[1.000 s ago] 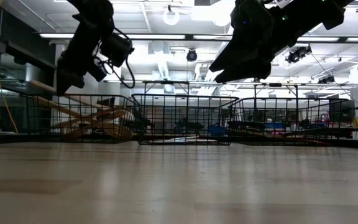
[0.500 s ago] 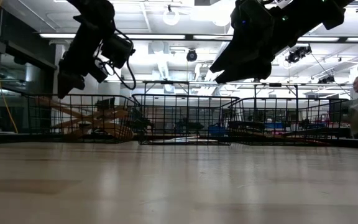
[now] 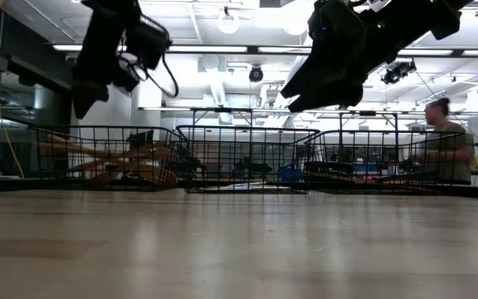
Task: Pick & Place Kitchen Items
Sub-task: Return to Home Position
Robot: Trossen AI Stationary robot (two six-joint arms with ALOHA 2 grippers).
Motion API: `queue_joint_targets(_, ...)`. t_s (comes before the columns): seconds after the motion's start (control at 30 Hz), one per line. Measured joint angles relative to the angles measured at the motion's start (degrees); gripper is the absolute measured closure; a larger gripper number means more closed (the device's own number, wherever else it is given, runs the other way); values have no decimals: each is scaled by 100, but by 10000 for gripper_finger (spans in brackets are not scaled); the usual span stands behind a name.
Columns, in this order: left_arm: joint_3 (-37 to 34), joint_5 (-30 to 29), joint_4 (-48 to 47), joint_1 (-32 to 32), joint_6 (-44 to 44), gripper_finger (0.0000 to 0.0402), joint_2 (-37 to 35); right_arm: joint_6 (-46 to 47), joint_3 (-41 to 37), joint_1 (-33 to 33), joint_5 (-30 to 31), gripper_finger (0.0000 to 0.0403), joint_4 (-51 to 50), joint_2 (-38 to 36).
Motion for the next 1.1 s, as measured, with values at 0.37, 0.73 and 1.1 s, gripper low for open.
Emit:
queue_joint_targets(0.37, 0, 1064, 1618, -1061, 154, 175, -1451, -2, 0, -14, -17, 164, 109, 0)
queue_joint_targets(0.73, -162, 1243, 4621, -2754, 626, 174, -2029, 411, -498, -77, 2, 164, 327, -196)
queue_joint_targets(1.1, -1864, 1070, 7323, -3723, 1087, 174, -2322, 254, -3714, -305, -1358, 164, 4740, -2282)
